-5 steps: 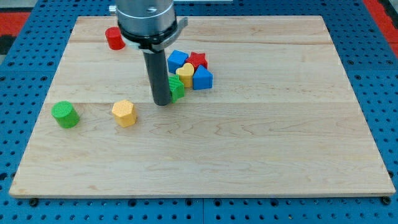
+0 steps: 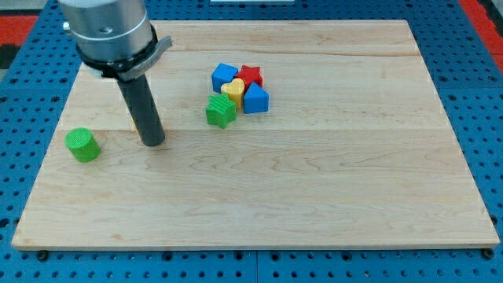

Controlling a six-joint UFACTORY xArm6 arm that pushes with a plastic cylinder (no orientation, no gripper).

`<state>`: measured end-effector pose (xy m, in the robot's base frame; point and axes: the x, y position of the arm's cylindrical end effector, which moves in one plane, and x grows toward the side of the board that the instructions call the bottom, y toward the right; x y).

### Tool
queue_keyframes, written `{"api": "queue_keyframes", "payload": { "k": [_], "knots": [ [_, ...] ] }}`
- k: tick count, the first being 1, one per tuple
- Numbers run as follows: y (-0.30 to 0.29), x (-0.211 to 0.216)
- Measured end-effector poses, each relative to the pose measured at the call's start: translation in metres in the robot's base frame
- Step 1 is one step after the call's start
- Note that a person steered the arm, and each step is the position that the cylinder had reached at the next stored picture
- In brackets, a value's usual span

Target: Move the yellow hexagon into the green star

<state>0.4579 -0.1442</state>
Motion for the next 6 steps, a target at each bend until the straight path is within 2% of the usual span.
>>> {"api": "queue_keyframes", "payload": {
  "k": [1,2,3,5,6],
  "knots": [
    [-0.009,0.007],
    [-0.032,-0.002],
    [-0.03,-0.026],
    [-0.052,-0.042],
    [-0.032,-0.053]
  ]
}}
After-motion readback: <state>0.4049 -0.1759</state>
